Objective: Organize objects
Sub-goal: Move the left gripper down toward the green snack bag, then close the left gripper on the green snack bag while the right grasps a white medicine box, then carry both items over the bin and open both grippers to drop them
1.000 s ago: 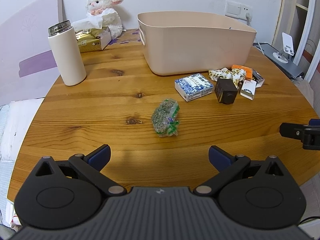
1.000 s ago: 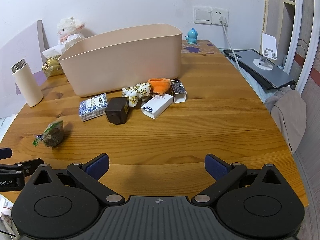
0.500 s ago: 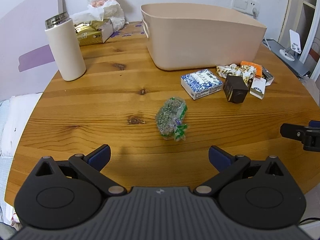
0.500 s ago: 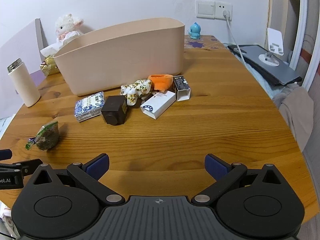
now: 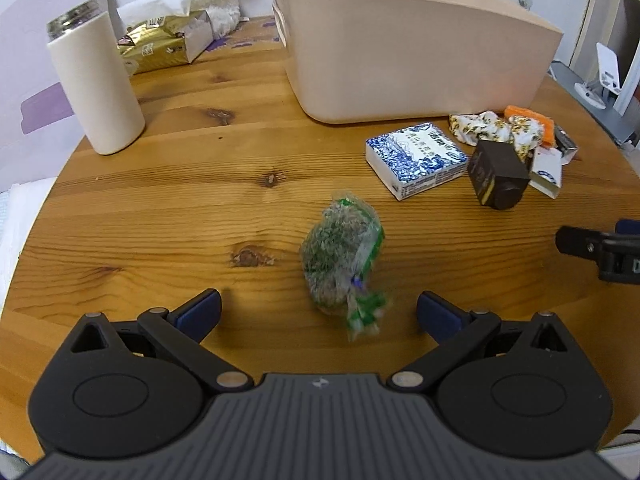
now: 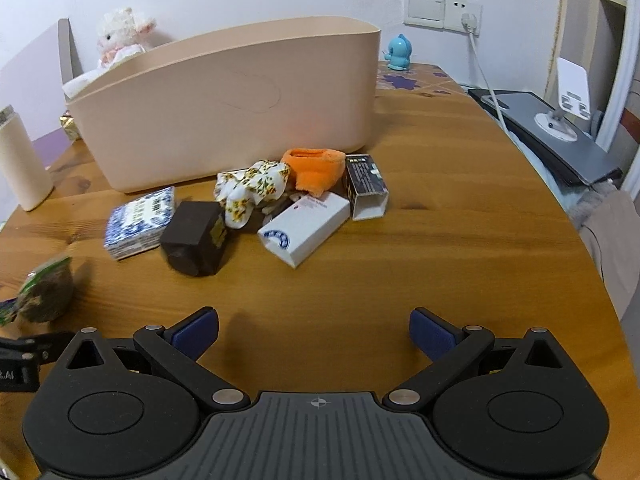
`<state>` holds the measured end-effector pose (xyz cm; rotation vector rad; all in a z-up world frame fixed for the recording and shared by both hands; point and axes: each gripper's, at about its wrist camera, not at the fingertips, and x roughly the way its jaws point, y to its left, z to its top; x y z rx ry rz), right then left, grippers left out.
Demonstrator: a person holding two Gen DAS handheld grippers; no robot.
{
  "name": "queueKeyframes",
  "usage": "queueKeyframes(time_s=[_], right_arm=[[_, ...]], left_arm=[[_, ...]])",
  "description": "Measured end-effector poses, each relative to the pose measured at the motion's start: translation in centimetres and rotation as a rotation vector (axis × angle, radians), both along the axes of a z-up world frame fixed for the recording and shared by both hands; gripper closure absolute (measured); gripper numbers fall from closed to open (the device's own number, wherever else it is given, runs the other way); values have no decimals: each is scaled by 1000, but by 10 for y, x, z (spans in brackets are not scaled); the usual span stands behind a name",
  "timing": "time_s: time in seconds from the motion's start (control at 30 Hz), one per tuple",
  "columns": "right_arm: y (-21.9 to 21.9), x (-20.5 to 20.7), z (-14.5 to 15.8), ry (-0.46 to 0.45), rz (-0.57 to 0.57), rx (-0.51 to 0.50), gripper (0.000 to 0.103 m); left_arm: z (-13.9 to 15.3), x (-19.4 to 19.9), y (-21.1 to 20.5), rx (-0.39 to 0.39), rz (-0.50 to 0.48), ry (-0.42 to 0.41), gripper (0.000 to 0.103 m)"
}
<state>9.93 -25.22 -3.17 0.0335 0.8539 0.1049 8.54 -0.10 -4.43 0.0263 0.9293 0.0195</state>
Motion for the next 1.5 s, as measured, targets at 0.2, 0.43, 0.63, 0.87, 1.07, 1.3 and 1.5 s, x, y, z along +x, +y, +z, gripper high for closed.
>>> queueKeyframes(time_s=[0.2,0.43,0.63,0.87,1.07,1.3,1.5], right_arm=[[15,31,-6,-18,17,-44,0],[20,52,-9,-41,-7,-69,3],[15,54,-5,-59,-17,-61,27],[9,45,4,-60,-55,-48,72],[-1,28,12,-63,-75,2,75],[-12,0,53,-180,-91,29,75],[-14,-1,97,-308,-83,47,74]], left_arm=[[-2,18,5,-21,7,-14,0],[2,26,11,-23,-13,-33,19],[8,24,18,-34,-32,-47,56],[11,18,22,-76,-44,-42,70],[25,7,16,-95,-77,-78,70],[66,5,12,-95,-88,-198,70],[112,23,6,-99,-74,-331,70]])
